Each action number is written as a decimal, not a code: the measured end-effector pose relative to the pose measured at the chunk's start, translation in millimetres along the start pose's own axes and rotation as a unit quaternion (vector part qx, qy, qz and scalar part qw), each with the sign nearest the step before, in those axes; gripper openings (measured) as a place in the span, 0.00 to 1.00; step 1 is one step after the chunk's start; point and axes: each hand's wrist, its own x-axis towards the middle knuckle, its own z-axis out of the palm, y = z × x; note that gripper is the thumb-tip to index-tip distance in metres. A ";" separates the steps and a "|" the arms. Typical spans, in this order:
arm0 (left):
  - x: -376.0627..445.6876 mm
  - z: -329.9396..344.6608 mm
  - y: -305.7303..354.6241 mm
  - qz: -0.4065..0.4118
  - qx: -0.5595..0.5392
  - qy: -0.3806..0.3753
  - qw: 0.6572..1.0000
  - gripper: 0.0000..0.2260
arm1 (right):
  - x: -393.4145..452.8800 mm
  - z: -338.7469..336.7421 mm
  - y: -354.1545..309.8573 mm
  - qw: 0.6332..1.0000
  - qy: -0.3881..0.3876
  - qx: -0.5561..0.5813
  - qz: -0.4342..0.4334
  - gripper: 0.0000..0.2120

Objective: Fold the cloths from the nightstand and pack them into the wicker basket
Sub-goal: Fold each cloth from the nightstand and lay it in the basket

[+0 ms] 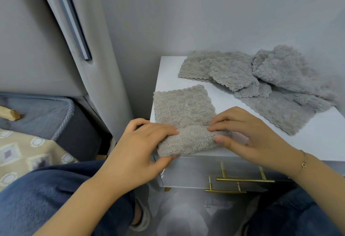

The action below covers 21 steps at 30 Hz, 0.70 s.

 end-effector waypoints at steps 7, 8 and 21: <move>3.4 0.8 1.2 -0.089 -0.118 0.041 0.988 0.15 | 8.0 1.1 3.1 0.997 -0.047 0.016 0.060 0.20; 4.1 0.4 1.8 -0.112 -0.155 0.040 0.981 0.14 | 10.2 2.1 2.8 0.996 -0.040 0.033 0.077 0.18; 25.9 -0.9 -16.7 -0.319 -0.341 0.022 0.884 0.44 | 39.0 18.1 -3.5 0.953 0.091 0.106 0.270 0.28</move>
